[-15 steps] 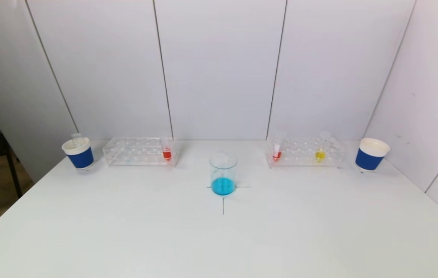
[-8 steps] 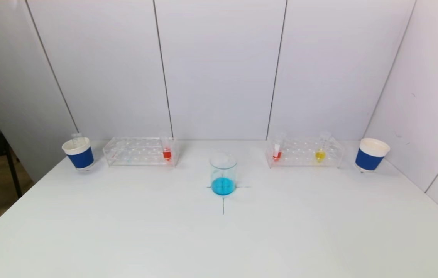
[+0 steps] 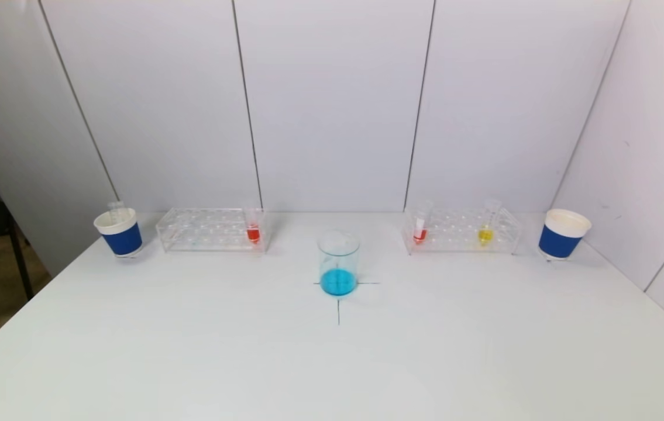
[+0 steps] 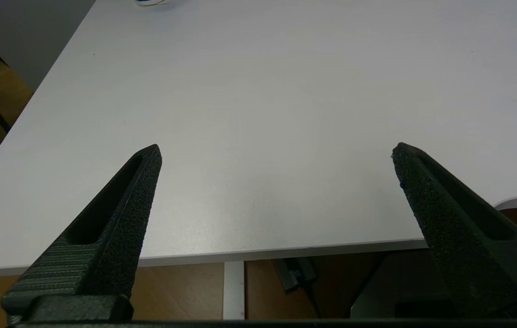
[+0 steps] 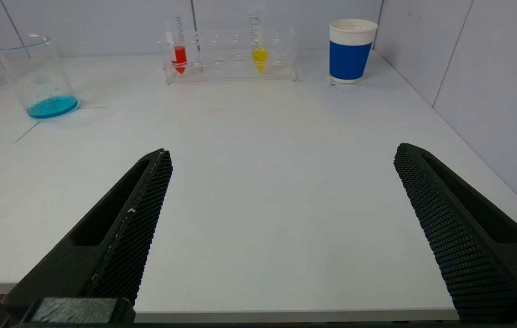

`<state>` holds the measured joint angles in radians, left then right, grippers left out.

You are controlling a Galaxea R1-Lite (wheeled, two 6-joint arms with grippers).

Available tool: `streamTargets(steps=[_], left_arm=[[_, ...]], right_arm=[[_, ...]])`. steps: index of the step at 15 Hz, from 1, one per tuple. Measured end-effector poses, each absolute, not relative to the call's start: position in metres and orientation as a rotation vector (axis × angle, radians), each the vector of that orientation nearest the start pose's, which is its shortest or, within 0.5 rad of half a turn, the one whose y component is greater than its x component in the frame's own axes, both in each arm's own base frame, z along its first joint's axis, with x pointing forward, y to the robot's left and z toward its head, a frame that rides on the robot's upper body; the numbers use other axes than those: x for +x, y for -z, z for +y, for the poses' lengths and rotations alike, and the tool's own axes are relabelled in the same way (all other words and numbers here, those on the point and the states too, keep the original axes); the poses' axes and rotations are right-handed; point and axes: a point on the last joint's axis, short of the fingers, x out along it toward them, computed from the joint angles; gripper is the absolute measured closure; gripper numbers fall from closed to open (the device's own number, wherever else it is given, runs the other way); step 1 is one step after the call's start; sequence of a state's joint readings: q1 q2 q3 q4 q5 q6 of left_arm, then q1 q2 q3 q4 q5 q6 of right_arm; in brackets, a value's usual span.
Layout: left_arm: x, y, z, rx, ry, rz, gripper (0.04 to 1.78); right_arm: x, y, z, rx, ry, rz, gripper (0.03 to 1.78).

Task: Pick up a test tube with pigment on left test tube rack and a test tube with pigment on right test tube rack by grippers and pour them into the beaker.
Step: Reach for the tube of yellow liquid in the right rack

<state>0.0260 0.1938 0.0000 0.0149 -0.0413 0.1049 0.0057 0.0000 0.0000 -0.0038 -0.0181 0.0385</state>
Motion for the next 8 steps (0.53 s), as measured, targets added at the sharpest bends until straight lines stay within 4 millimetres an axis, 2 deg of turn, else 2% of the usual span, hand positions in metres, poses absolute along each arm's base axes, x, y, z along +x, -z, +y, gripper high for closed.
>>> streamTargets(steps=[8], left_arm=[[-0.0083, -0.0769, -0.0011, 0.098, 0.027, 0.205, 0.06]], right_arm=[[-0.0228, -0.0759, -0.0005, 0.039, 0.012, -0.004, 0.04]])
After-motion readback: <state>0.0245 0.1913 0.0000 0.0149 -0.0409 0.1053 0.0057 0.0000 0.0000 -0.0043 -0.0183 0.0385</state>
